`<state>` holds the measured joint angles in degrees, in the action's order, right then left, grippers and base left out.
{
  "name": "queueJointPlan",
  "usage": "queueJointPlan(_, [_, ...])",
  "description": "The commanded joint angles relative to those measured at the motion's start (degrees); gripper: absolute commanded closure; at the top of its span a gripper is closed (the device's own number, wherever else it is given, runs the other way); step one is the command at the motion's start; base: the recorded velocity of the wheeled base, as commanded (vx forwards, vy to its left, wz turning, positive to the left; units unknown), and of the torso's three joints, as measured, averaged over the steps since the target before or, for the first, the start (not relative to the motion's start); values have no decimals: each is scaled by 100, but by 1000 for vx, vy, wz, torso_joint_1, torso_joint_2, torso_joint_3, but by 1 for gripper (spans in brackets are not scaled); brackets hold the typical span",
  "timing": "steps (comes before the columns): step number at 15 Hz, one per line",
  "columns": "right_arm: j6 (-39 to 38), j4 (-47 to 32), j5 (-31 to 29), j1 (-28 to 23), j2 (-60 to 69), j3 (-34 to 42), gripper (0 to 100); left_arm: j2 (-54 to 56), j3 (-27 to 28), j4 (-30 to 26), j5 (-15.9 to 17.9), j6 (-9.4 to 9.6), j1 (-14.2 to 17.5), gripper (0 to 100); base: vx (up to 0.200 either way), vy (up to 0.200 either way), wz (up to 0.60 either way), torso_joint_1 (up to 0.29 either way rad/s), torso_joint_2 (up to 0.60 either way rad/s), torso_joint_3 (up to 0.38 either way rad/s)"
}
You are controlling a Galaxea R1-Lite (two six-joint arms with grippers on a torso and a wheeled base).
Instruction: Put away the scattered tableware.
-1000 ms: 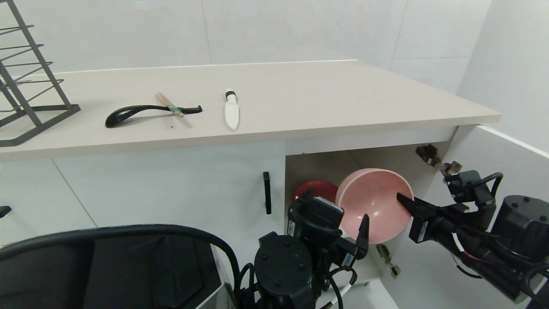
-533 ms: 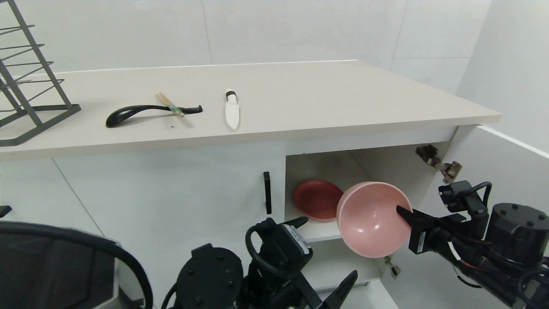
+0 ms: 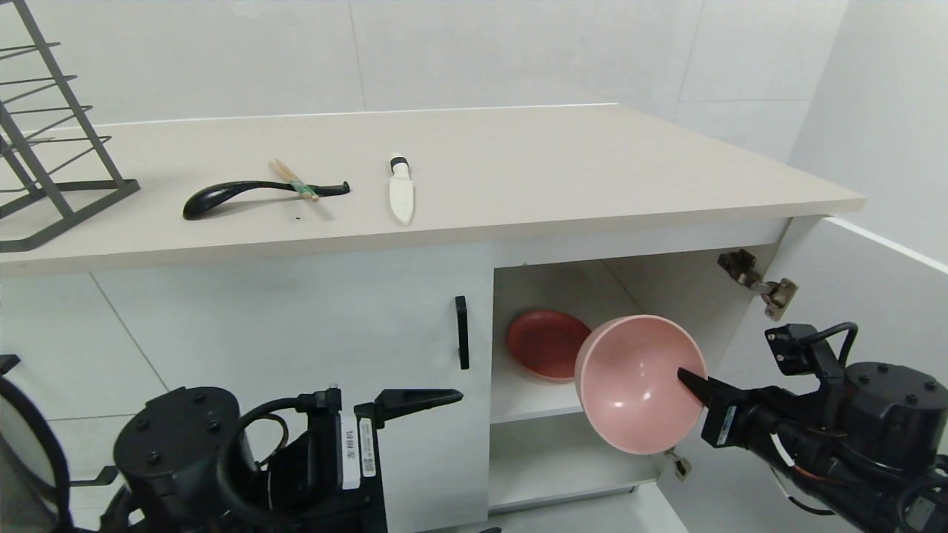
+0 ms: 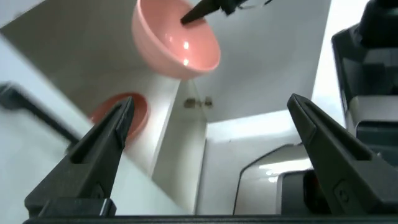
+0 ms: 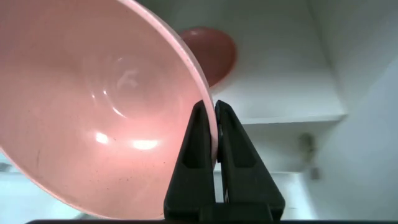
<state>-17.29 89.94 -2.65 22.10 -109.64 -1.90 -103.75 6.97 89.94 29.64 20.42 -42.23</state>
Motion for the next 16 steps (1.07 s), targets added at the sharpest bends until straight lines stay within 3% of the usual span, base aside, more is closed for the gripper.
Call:
queueJointPlan(1, [-170, 6, -8, 216, 31, -38, 100, 303, -337, 6, 7, 15, 197, 0, 0, 0, 0, 0, 0, 0])
queueJointPlan(3, [-284, 6, -8, 374, 22, 6, 100, 444, -697, 6, 7, 24, 364, 0, 0, 0, 0, 0, 0, 0])
queueJointPlan(7, [-530, 6, -17, 374, -40, -73, 100, 1033, -697, 6, -2, 67, 1103, 0, 0, 0, 0, 0, 0, 0])
queueJointPlan(9, [-539, 6, -17, 304, -154, -100, 100, 1121, -697, 6, -10, 322, 1463, 0, 0, 0, 0, 0, 0, 0])
queueJointPlan(11, [-539, 6, -17, 312, -418, -135, 100, 1156, -697, 6, -10, 357, 1525, 0, 0, 0, 0, 0, 0, 0])
queueJointPlan(13, [-539, 6, -17, 295, -541, -311, 100, 1270, -697, 6, -19, 226, 1525, 0, 0, 0, 0, 0, 0, 0])
queueJointPlan(15, [-530, 6, -8, 330, -769, -601, 100, 1920, -697, 6, -19, -803, 1454, 0, 0, 0, 0, 0, 0, 0])
queueJointPlan(16, [-521, 6, -8, 339, -892, -777, 100, 2210, -697, 6, -10, -1207, 1419, 0, 0, 0, 0, 0, 0, 0])
